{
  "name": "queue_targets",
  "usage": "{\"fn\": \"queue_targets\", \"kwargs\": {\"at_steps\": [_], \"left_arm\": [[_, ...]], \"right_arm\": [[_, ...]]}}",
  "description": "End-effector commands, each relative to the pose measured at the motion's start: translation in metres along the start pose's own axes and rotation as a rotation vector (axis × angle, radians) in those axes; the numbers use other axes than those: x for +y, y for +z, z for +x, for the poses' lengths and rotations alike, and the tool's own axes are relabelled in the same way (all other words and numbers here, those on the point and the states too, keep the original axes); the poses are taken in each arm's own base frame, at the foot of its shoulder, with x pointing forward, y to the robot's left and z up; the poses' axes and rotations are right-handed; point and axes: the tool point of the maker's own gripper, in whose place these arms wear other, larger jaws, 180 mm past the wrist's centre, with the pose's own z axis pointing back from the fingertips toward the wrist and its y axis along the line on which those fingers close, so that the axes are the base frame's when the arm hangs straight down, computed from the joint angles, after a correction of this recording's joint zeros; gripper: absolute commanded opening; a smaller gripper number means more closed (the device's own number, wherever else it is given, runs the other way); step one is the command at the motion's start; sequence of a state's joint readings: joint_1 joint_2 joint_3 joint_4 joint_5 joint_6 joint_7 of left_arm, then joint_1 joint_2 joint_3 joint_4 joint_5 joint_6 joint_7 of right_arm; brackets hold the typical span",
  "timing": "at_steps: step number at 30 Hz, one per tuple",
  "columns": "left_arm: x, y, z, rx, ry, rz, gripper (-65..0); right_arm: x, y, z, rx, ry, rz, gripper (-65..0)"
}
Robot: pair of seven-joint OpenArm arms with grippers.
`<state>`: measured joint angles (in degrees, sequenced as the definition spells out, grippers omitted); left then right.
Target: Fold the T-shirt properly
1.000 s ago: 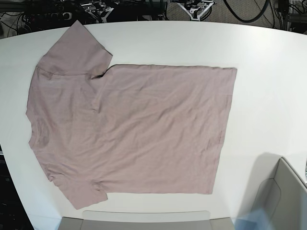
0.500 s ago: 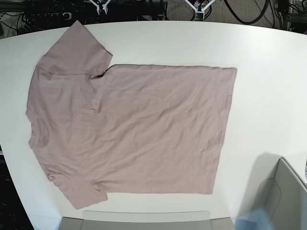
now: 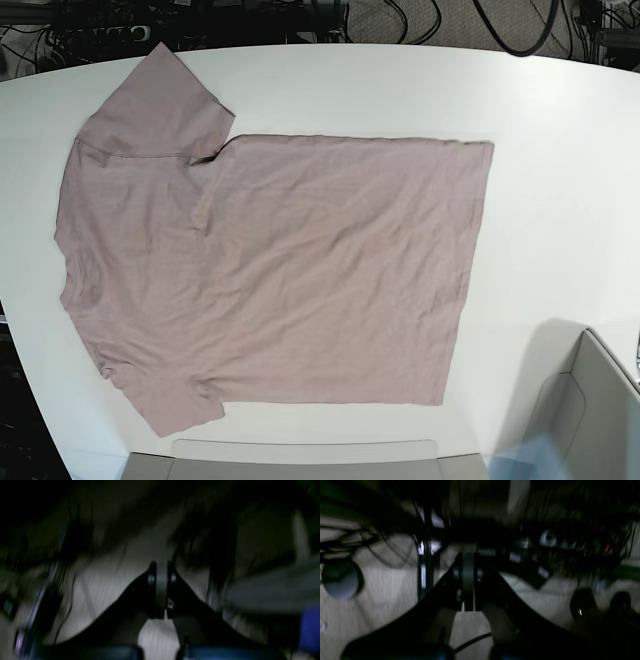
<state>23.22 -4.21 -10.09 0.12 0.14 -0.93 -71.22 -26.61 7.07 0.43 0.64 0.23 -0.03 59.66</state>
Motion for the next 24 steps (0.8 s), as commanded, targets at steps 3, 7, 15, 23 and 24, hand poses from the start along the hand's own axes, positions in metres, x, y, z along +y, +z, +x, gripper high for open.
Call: {"fn": "queue_targets", "kwargs": {"at_steps": [3, 7, 15, 23, 24], "left_arm": [[0.015, 0.016, 0.01, -0.077, -0.036, 0.013, -64.6], [0.03, 0.025, 0.015, -0.113, -0.065, 0.019, -64.6], [0.053, 0.065, 0.058, -0.289, -0.125, 0.003, -64.6], [0.057, 0.087, 0.163, -0.605, -0.166, -0.03, -64.6], [0.056, 0.085, 0.178, -0.643, -0.166, -0.033, -64.5]], "right_arm": [[0.0, 0.025, -0.003, -0.062, -0.001, 0.0, -64.4], [-0.012, 0.027, 0.004, -0.097, -0.009, -0.034, -64.4], [0.006, 0.064, 0.059, -0.342, -0.066, -0.005, -64.4], [0.006, 0.112, 0.157, -0.593, -0.162, 0.018, -64.3], [0.001, 0.113, 0.172, -0.596, -0.192, 0.018, -64.3]]}}
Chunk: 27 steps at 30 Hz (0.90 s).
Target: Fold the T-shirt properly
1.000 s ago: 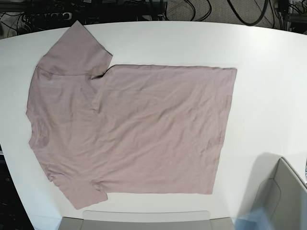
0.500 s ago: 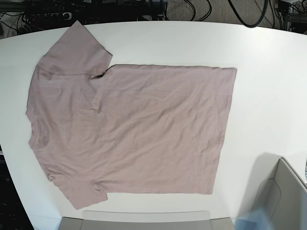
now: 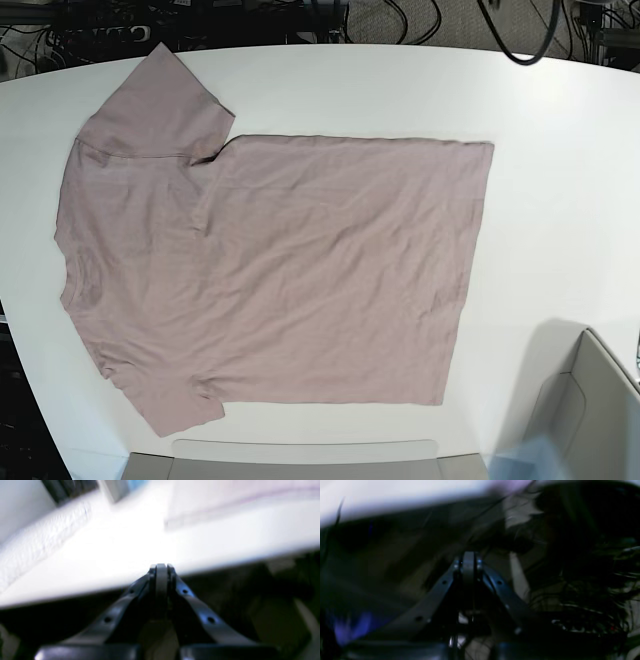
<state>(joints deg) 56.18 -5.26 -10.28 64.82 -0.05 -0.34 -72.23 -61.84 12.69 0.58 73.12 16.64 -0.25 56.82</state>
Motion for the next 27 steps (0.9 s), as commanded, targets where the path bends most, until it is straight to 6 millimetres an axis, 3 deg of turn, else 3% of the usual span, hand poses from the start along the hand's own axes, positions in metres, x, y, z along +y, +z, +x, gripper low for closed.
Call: {"fn": "queue_targets", "kwargs": {"at_steps": [1, 5, 10, 13, 19, 23, 27], "left_arm": [[0.005, -0.004, 0.021, -0.074, -0.013, 0.002, -64.3], [0.007, -0.048, 0.051, -0.13, -0.006, 0.016, -60.2], [0.002, -0.083, 0.074, -0.101, 0.037, 0.056, -56.6], [0.001, -0.11, 0.082, -0.068, 0.063, 0.083, -56.1], [0.0, -0.141, 0.079, 0.007, 0.092, 0.102, -56.1], [-0.011, -0.153, 0.078, 0.022, 0.122, 0.083, -56.1], [-0.02, -0.162, 0.076, 0.043, 0.145, 0.067, -56.1]], "right_arm": [[0.0, 0.005, 0.012, 0.013, -0.019, 0.012, -64.3], [-0.004, -0.022, 0.056, 0.064, -0.146, 0.045, -64.3], [-0.024, -0.04, 0.085, 0.114, -0.208, 0.08, -64.3], [-0.048, -0.048, 0.088, 0.146, -0.262, 0.025, -60.9], [-0.085, -0.06, 0.093, 0.183, -0.334, -0.084, -40.4], [-0.098, -0.076, 0.098, 0.179, -0.313, -0.095, -39.4], [-0.101, -0.103, 0.097, 0.191, -0.315, -0.083, -39.4]]}}
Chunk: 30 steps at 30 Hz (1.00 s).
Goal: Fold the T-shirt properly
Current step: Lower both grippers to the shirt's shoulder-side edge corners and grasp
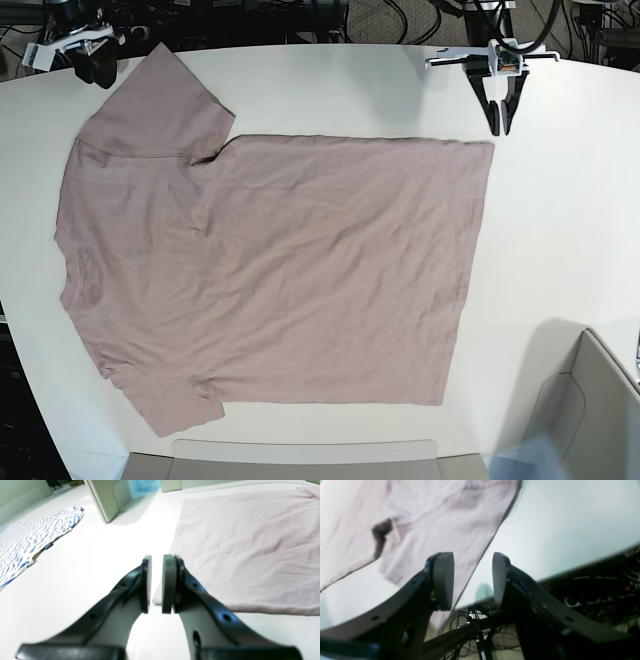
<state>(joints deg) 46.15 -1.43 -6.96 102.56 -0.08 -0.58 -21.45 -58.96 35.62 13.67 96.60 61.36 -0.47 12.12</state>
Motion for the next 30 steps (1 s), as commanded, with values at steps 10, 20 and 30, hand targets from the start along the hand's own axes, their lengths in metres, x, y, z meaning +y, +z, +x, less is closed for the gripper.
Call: {"fn": "queue_targets", "kwargs": {"at_steps": [10, 20, 30], "left_arm": [[-0.003, -0.02, 0.005, 0.005, 0.017, 0.008, -56.1], [-0.004, -0.029, 0.002, 0.032, 0.023, 0.011, -56.1], [-0.006, -0.038, 0.002, 0.052, 0.037, 0.015, -56.0]], "right_arm": [[-0.003, -0.041, -0.012, 0.035, -0.142, -0.04, -39.4], [-0.009, -0.036, -0.019, -0.006, -0.279, -0.054, -39.4], [0.021, -0.057, -0.034, 0.109, -0.33, 0.041, -39.4]]}}
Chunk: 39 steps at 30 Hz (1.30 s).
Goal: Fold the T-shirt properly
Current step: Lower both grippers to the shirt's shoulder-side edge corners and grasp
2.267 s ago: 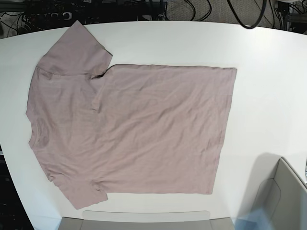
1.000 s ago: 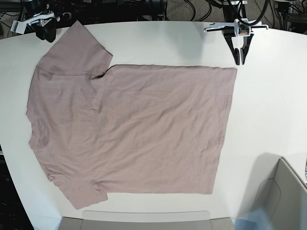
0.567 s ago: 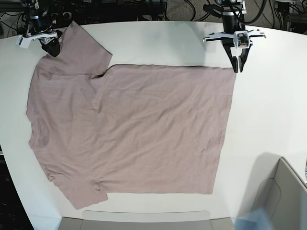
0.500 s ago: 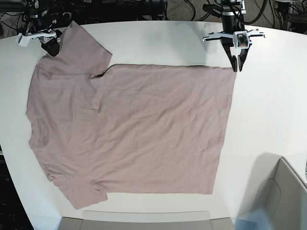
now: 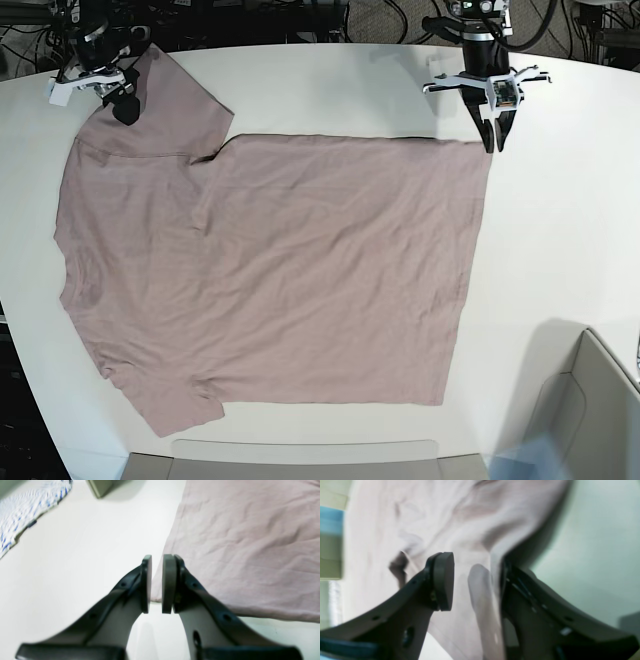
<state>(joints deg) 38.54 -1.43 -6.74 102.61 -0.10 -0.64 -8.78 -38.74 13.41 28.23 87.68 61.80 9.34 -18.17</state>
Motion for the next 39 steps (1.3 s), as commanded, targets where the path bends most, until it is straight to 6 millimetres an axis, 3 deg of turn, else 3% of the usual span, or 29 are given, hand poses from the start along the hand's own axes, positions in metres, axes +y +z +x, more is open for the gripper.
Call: {"fn": "queue_targets", "kwargs": {"at_steps": [1, 3, 6, 10, 17, 23, 30, 39], "left_arm": [[0.0, 0.0, 0.012, -0.033, 0.007, 0.004, -56.0], [-0.001, -0.002, 0.012, -0.001, 0.037, 0.005, -55.5], [-0.004, -0.011, 0.01, 0.083, 0.192, 0.0, -49.7], [0.012, -0.025, 0.001, 0.232, 0.445, -0.004, -40.4], [0.027, -0.054, 0.008, 0.413, 0.73, -0.126, -39.6], [0.015, -0.067, -0.024, 0.59, 0.789, -0.245, -39.6], [0.021, -0.063, -0.074, 0.693, 0.836, -0.193, -39.7], [0.024, -0.061, -0.083, 0.723, 0.773, -0.17, -39.7]], "right_arm": [[-0.007, 0.004, -0.016, 0.071, 0.007, -0.032, -39.4], [-0.006, 0.003, -0.019, 0.079, 0.021, -0.032, -39.4], [-0.003, 0.001, -0.028, 0.102, 0.049, -0.032, -39.4], [-0.006, 0.001, -0.03, 0.113, 0.089, -0.046, -39.4], [-0.009, 0.002, -0.029, 0.114, 0.099, -0.054, -39.4], [-0.008, 0.003, -0.03, 0.117, 0.1, -0.052, -39.4], [-0.009, 0.003, -0.03, 0.119, 0.1, -0.055, -39.4], [-0.008, 0.003, -0.032, 0.125, 0.101, -0.053, -39.4]]}}
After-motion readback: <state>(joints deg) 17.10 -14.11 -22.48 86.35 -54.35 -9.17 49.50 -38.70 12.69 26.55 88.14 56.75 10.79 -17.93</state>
